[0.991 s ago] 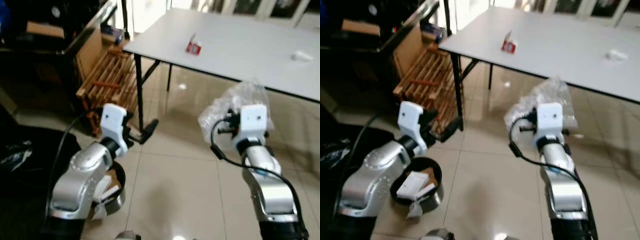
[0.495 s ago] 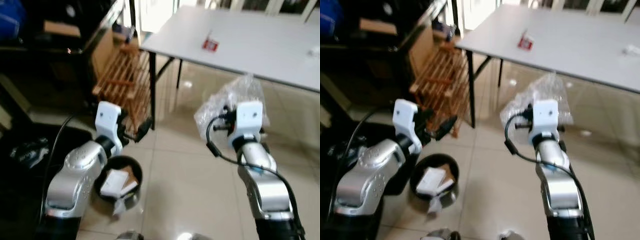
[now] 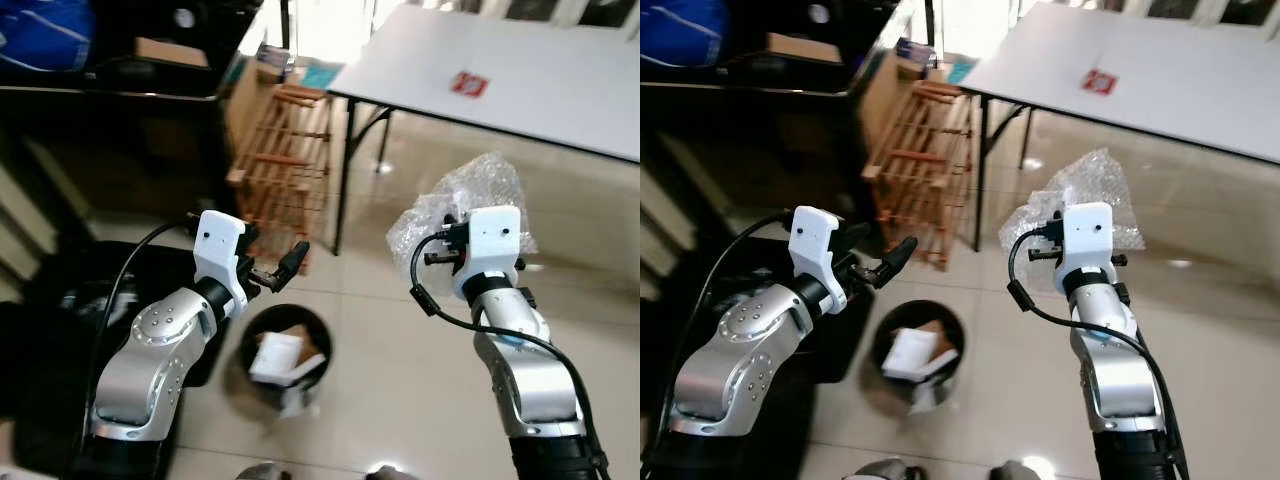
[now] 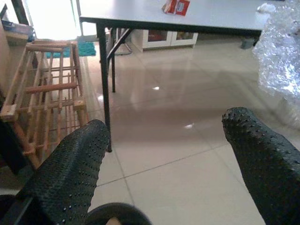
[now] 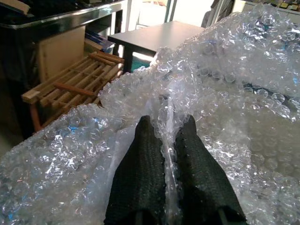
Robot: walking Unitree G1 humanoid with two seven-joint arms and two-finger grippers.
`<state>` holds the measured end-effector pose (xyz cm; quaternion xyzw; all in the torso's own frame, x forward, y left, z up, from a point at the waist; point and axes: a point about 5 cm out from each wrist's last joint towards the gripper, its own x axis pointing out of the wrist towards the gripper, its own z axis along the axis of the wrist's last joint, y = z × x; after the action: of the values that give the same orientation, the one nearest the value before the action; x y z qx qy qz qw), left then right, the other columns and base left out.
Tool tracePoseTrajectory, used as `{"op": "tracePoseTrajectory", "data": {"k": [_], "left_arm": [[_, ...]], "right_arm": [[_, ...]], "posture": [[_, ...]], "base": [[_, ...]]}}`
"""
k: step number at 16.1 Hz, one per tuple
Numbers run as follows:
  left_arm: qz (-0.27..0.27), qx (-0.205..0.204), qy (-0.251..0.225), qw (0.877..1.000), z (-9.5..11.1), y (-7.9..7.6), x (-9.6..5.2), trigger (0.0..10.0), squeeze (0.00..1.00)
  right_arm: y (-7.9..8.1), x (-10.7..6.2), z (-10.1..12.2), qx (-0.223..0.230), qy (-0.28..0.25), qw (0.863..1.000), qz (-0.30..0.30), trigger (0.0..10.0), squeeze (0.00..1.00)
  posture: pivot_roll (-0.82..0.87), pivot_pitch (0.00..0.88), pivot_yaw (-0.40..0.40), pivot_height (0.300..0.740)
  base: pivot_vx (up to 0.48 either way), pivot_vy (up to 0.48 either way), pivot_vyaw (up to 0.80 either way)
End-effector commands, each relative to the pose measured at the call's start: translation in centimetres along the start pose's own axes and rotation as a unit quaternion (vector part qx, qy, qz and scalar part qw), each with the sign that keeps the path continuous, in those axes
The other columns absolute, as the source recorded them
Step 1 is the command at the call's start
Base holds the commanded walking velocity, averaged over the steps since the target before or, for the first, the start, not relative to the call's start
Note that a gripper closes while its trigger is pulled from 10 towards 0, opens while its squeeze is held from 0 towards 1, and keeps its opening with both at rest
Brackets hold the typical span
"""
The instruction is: Picking trash to rubbish bin
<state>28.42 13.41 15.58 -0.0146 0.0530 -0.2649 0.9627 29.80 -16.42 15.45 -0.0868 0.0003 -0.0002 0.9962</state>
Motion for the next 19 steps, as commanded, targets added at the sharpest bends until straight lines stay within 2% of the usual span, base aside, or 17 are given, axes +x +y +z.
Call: {"op": "tracePoseTrajectory", "data": {"k": [1,3,19], "left_arm": [[-0.009,0.004,0.003,1.000,0.07,-0.47,0.21,10.0,0.00],[-0.006,0.004,0.000,1.000,0.08,-0.45,0.22,10.0,0.00],[-0.018,0.011,-0.001,1.000,0.09,-0.55,0.08,10.0,0.00]], "right_arm": [[-0.34,-0.03,-0.24,-0.001,0.003,1.000,-0.006,10.0,0.00],[-0.44,0.11,-0.17,-0.002,0.002,1.000,-0.006,10.0,0.00],[-0.21,0.18,-0.89,-0.003,0.015,1.000,-0.007,10.0,0.00]], "posture": [[0.06,0.116,-0.003,0.740],[0.06,0.115,-0.007,0.740],[0.06,0.119,0.000,0.740]], "base": [[0.000,0.480,0.00],[0.000,0.426,0.00],[0.000,0.000,0.00]]}}
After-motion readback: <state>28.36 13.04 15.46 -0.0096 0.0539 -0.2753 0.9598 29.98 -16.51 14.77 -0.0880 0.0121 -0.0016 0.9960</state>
